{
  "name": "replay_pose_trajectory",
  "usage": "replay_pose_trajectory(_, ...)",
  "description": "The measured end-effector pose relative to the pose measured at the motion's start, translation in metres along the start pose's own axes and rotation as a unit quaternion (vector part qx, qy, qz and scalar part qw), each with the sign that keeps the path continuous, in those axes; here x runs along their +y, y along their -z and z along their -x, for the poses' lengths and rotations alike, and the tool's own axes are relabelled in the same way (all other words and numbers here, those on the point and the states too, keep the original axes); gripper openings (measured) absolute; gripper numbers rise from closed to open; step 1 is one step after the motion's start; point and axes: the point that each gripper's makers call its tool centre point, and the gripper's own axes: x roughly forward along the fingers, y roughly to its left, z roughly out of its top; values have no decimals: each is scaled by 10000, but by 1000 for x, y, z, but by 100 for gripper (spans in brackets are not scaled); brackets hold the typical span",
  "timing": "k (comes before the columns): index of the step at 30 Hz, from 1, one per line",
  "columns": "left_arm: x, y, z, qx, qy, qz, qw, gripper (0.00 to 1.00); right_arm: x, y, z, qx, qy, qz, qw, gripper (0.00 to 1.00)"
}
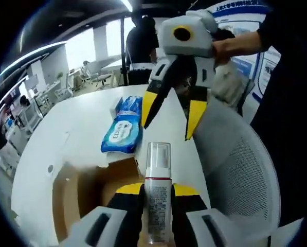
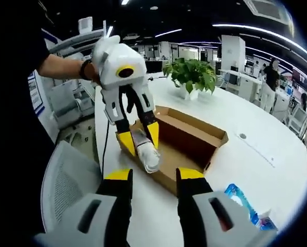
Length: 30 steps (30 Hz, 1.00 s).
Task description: Operate the shoe box by opening the lid, removing the specified soft item, and placing it in the target area until the item is outside and the box remains undamaged.
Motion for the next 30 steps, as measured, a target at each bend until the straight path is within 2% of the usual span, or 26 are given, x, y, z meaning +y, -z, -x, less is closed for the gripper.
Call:
replay_pose_trajectory(6,-13,-16,-1,-90,167,-240,9995,20,13,-5,2,9,-201,296,9994,31)
replay_pose_trajectory(12,-18,-30,2,-266,272,-325,9987,20,20,-13,4,-118,-307,472,9983,20)
replay_pose_trajectory(15,-19,-35,3,-335,318,-341,9983,20,21,-18,6,-201,-315,516,9980,20)
replay_pose_trajectory(20,-22,-36,4,-399,411,-375,9977,20,26,-18,8,-185,-382,672,9968,18)
replay_pose_trajectory(24,-28,-36,4,-438,583,-350,9967,20,32,-15,9,-65,-488,836,9953,18)
replay_pose_trajectory(30,-32,-35,1,-477,647,-318,9963,20,34,-14,9,122,-524,935,9942,17)
